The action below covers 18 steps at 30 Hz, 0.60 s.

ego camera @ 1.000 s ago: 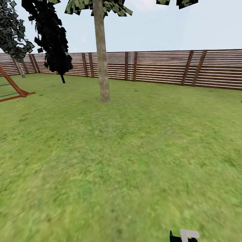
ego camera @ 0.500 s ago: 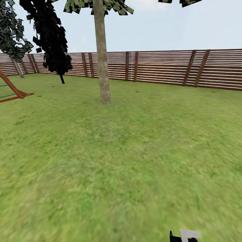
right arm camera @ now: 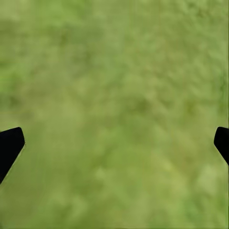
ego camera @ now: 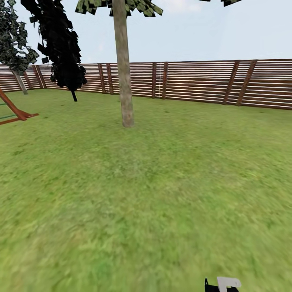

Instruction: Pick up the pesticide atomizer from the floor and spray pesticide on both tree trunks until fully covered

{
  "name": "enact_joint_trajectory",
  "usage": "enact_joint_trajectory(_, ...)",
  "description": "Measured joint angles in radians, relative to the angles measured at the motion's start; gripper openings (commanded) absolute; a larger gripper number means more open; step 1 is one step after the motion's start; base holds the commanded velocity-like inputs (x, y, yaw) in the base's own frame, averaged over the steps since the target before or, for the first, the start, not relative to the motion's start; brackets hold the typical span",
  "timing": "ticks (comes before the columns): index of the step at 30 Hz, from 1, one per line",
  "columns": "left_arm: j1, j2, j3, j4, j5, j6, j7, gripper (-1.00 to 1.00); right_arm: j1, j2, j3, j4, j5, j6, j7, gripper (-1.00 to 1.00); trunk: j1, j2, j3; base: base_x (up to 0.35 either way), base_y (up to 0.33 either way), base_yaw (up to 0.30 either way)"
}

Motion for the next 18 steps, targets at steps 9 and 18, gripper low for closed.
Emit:
enact_joint_trajectory(9, 0.006, -0.001, 0.001, 0.020, 0.003, -0.002, 0.000, -1.00, 0.000, 0.000, 0.000, 0.000, 0.000, 0.000, 0.000, 1.00, 0.000, 0.000, 0.000, 0.340, 0.080, 0.000)
enact_joint_trajectory(18, 0.009, -0.007, 0.000, 0.021, 0.002, -0.006, -0.002, -1.00, 0.000, 0.000, 0.000, 0.000, 0.000, 0.000, 0.000, 1.00, 0.000, 0.000, 0.000, 0.340, 0.080, 0.000)
